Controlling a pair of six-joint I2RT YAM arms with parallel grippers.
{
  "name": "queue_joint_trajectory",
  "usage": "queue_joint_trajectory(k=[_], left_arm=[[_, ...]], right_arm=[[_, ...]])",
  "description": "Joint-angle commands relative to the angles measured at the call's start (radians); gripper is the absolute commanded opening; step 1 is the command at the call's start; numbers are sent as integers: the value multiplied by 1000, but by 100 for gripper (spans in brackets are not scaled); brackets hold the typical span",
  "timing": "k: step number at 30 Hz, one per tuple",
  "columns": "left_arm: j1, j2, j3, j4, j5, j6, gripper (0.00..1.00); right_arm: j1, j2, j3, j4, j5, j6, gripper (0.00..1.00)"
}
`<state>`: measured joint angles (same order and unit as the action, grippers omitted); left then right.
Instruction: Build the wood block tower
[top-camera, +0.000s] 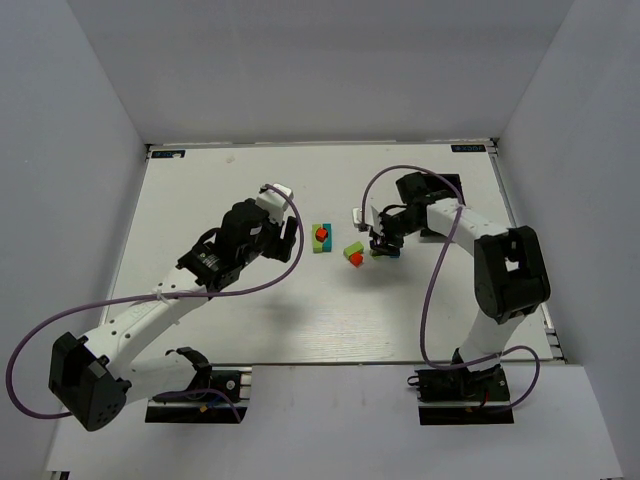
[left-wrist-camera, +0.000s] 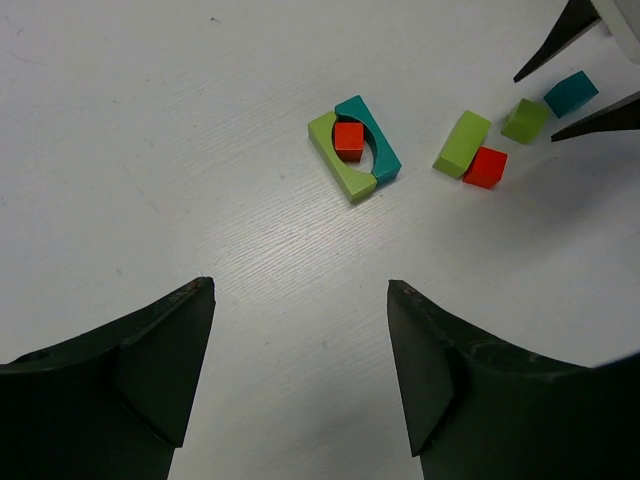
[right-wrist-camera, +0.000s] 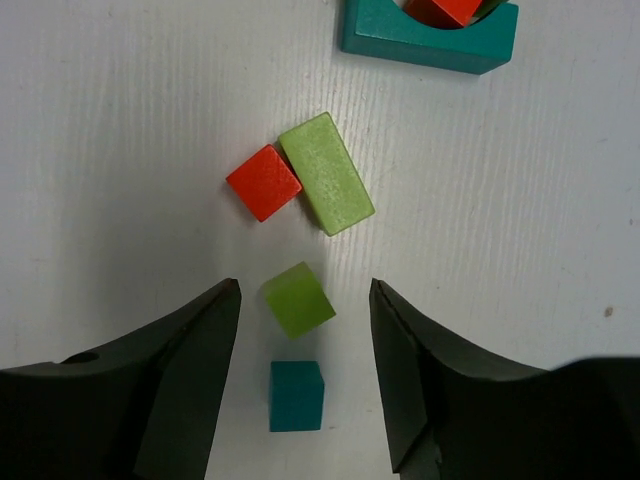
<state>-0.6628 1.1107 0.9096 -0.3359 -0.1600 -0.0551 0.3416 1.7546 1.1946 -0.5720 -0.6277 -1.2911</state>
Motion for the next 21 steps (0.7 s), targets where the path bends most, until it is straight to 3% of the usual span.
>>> queue_joint_trajectory(k=[1,21], left_arm=[[5,-26,-3,8,7,9,80],[5,-17,-3,8,7,9,80]], right_arm=[[11,17,45,49,5,-69,61],[92,175,135,46,115,-203,59]])
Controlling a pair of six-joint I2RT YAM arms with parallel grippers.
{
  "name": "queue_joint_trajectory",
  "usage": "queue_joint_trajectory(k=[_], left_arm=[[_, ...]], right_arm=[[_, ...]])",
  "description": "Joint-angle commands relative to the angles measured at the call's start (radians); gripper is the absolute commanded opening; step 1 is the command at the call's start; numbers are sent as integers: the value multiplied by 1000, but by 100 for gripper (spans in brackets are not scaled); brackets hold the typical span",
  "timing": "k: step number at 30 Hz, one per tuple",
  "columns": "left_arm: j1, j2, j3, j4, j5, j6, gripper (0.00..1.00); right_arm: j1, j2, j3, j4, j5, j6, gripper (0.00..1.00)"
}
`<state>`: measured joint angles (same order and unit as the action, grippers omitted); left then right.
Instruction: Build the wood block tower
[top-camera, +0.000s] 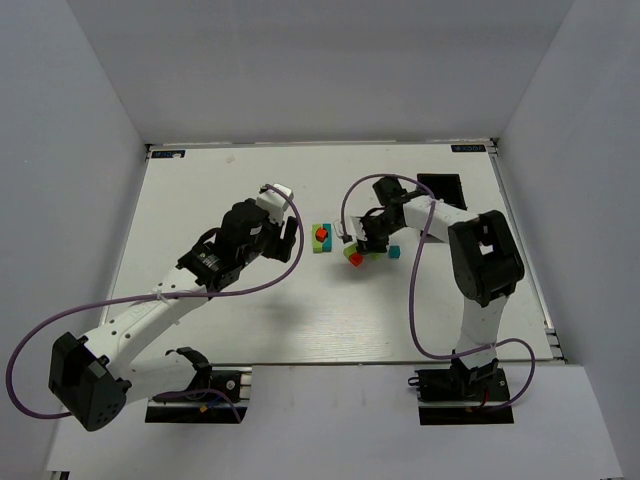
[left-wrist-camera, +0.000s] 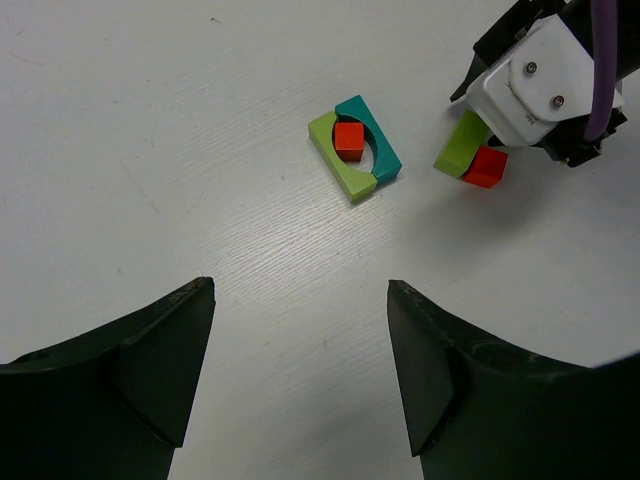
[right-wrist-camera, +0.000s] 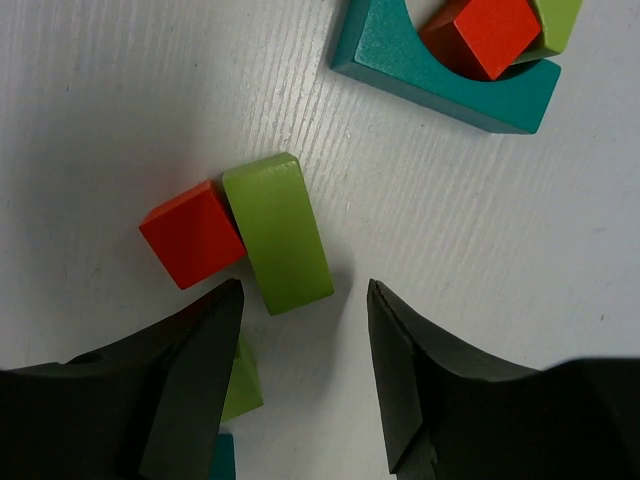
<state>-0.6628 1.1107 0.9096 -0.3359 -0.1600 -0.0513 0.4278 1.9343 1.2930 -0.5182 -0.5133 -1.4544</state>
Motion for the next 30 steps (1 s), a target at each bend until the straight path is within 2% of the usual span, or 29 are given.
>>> queue_joint_trajectory(k=[1,6,13,18,21,27,30], left_arm=[[5,-17,-3,8,7,5,80],[5,-17,-3,8,-3,5,80],[5,-17,-3,8,-12,5,80],[5,-17,-3,8,-21,5,80],[5,-17,-3,8,-21,5,80],[5,-17,-3,8,-21,5,80],[5,-17,-3,8,-21,5,80]], right_arm=[[9,-1,37,-5,-1,-43,59],[26,11,40,1,-1,-37,57],[34,15,35,-25,-13,-44,45],[35,28,57,-51,-22,-32,10],[31,14,72,-62,-24,-8,1],[34,-69,91,-59,-53,60,0],[42,-86,107,-25,-50,145,0]])
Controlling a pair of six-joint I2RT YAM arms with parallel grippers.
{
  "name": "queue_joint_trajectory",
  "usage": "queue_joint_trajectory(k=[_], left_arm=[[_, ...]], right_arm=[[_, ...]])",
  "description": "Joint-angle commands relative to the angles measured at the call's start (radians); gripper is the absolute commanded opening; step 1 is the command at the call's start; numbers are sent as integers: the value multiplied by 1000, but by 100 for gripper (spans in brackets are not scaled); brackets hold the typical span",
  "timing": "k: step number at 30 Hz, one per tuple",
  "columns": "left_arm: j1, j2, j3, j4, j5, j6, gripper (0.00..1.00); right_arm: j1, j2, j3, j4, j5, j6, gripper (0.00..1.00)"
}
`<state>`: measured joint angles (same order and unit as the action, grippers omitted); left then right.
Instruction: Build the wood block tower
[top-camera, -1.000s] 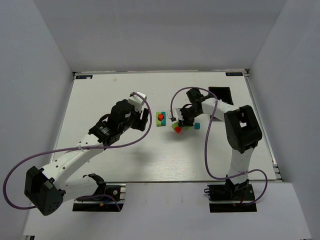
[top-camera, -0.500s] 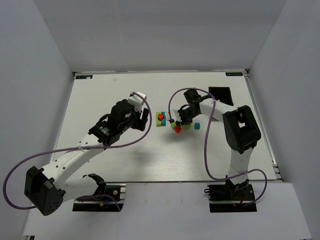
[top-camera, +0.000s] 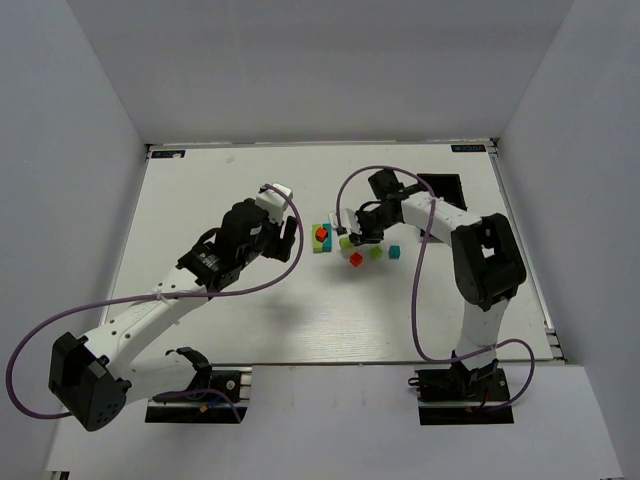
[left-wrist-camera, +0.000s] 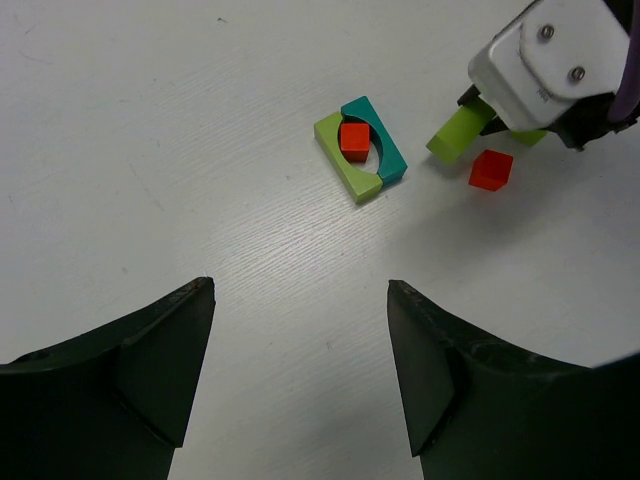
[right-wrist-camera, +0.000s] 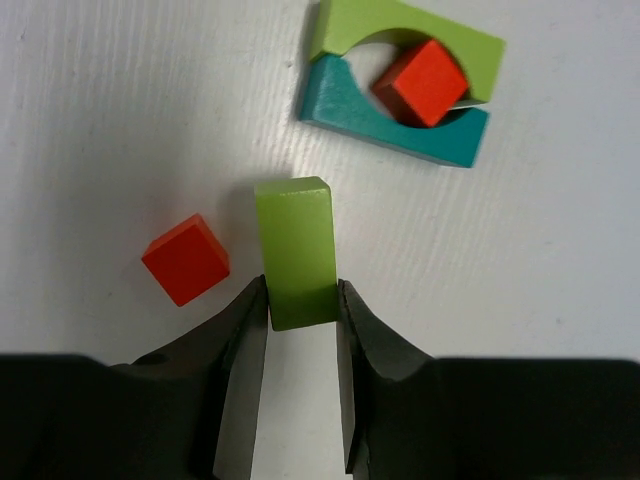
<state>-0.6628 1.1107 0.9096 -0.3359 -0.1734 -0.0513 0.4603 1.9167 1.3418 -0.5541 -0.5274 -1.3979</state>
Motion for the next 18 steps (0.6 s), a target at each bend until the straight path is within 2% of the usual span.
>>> queue_joint_trajectory(k=[1,9,18], left_arm=[[5,-26,-3,8,-8,5,80],[5,-26,-3,8,-17,5,80],[14,-26,-3,8,-26,5,80]], right_arm=[[12,-74,62,25,-31,108,0],[72,-13,157,89,65,284,0],[110,102,321,63,153,434,0]])
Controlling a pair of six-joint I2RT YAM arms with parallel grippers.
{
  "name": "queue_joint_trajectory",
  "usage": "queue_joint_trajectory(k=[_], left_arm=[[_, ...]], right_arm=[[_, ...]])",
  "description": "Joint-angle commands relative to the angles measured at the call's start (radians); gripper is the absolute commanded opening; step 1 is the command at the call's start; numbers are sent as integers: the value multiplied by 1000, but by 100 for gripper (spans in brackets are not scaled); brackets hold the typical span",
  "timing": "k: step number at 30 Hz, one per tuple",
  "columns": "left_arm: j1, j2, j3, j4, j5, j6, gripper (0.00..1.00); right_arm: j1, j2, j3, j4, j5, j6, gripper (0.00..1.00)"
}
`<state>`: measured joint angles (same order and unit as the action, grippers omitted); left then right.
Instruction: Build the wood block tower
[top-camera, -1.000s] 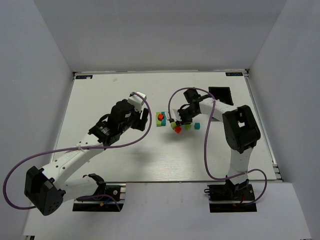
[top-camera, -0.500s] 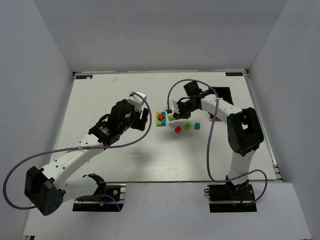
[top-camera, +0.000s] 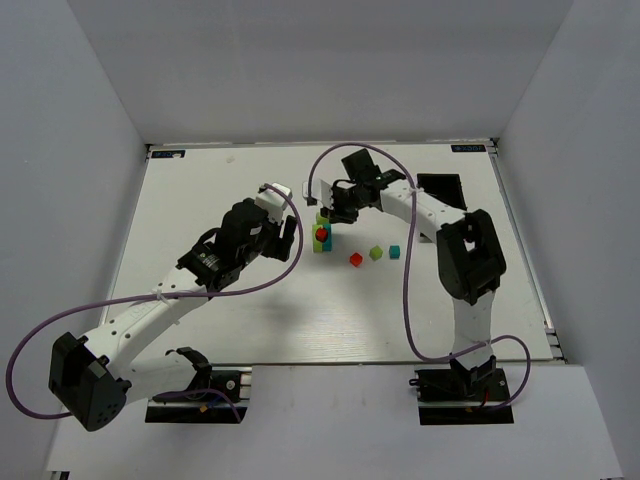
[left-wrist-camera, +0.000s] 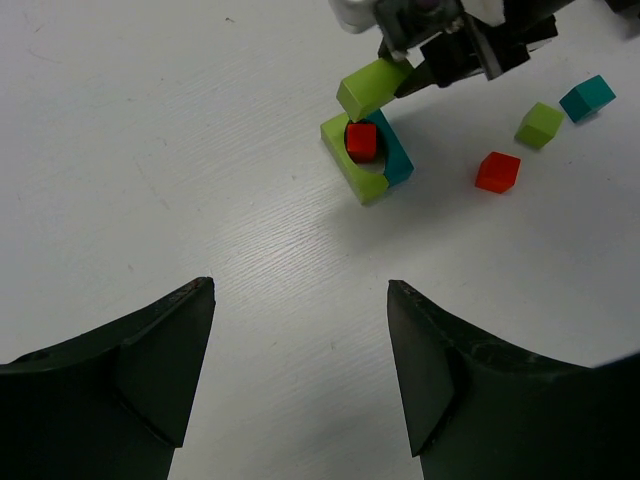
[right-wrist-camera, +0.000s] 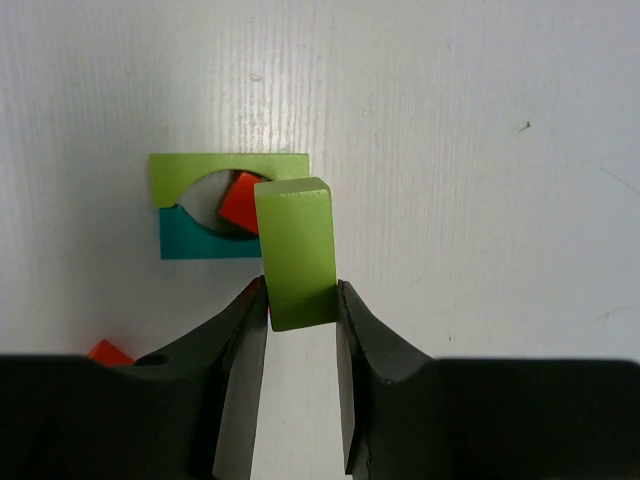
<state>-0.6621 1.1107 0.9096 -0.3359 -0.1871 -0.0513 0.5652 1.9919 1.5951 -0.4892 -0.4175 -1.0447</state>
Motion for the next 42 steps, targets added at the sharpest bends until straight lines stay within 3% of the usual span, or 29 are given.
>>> queue_joint_trajectory(k=[1,18,42], left_arm=[[13,-26,-3,8,-12,5,80],[13,-26,-3,8,-12,5,80],[22,-26,-3,8,-3,5,80]], right_arm=[[7,37,78,-5,49,84,0],[56,107,131,-32,108,124,1],[64,116,124,-109,74,100,4]])
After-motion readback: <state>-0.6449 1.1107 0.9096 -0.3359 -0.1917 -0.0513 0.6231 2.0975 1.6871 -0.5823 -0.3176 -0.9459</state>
